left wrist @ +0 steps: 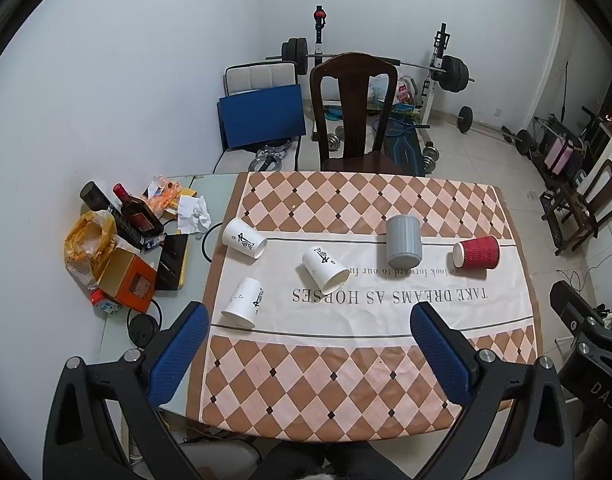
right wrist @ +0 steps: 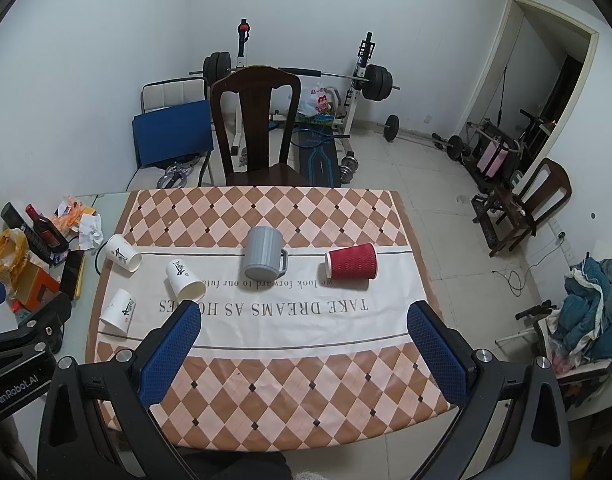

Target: Flip cup upside down

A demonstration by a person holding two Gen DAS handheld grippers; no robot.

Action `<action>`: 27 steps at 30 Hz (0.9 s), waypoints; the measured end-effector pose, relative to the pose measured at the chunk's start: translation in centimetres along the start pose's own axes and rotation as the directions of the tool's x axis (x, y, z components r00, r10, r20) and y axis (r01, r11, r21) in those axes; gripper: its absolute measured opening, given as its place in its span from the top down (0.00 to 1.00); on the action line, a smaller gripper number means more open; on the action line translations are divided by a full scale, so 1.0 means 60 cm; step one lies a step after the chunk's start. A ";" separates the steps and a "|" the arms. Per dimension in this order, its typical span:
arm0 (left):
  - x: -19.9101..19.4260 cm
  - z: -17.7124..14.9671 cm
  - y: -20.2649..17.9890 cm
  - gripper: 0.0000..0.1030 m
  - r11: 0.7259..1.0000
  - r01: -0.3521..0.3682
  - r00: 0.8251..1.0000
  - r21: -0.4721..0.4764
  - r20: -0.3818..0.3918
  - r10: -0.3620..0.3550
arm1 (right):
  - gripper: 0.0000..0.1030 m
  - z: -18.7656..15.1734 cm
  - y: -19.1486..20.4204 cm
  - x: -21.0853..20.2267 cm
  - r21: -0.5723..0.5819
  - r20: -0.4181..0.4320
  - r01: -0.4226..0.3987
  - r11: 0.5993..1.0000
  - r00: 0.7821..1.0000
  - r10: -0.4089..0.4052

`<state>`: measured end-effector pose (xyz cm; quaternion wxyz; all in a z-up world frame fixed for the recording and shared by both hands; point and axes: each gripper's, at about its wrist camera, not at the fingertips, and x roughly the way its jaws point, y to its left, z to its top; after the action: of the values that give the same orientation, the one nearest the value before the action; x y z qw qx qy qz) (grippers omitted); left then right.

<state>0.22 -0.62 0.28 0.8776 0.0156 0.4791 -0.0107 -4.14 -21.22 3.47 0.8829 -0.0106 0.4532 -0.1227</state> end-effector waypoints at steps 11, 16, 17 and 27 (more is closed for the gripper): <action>-0.008 0.011 0.002 0.00 1.000 0.005 1.000 0.000 0.010 -0.005 | 0.00 0.001 -0.007 -0.002 -0.002 0.005 0.005 1.000 1.000 -0.005; -0.008 0.010 0.000 0.00 1.000 0.001 1.000 0.003 0.013 -0.001 | 0.00 0.005 -0.008 -0.003 -0.004 0.007 0.007 1.000 1.000 -0.007; -0.008 0.009 0.001 0.00 1.000 0.003 1.000 0.003 0.013 -0.003 | 0.00 0.006 -0.010 -0.002 -0.003 0.008 0.006 1.000 1.000 -0.006; -0.010 0.017 -0.002 0.00 1.000 0.007 1.000 0.000 0.015 -0.007 | 0.00 0.002 -0.009 -0.008 -0.004 0.012 0.009 1.000 1.000 -0.009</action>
<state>0.77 -0.76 1.35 0.8812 0.0141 0.4723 -0.0138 -4.39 -21.63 3.99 0.8850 -0.0149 0.4481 -0.1258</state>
